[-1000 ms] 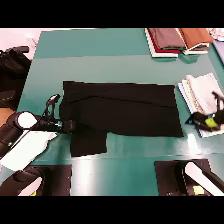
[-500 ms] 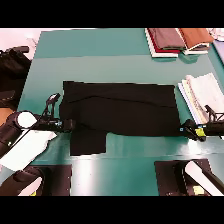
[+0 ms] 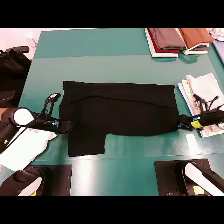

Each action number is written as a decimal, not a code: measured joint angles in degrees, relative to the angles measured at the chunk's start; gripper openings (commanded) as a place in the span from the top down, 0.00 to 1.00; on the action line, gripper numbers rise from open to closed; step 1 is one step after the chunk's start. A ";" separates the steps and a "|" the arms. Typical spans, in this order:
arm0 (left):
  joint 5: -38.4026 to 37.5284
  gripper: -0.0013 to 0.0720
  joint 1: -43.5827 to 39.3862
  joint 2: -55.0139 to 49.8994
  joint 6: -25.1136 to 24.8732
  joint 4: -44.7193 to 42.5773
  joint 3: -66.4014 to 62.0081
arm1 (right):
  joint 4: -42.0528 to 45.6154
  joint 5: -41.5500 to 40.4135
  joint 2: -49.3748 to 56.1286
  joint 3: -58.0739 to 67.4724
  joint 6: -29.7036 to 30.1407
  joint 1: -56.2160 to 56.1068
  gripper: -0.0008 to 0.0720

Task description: Fold the shirts.

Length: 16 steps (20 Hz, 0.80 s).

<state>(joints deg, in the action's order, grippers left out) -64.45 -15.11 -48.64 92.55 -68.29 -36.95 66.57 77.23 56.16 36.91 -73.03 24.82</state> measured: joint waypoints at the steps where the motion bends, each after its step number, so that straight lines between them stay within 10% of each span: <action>1: -1.64 0.95 0.00 0.28 -0.02 -0.37 -0.42 | 1.40 2.14 -1.88 1.42 0.00 -0.72 0.96; 9: -4.76 0.95 -0.04 7.48 1.75 -2.82 -5.05 | 9.73 7.37 -12.66 5.84 -2.43 -1.86 0.96; 16: 6.64 0.95 0.02 -2.99 0.98 -9.99 -13.29 | 10.80 2.78 -0.33 16.63 -4.46 -6.54 0.96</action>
<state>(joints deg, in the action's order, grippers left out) -57.80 -15.09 -51.64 93.54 -78.28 -50.24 77.36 80.01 55.83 53.54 -77.49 18.28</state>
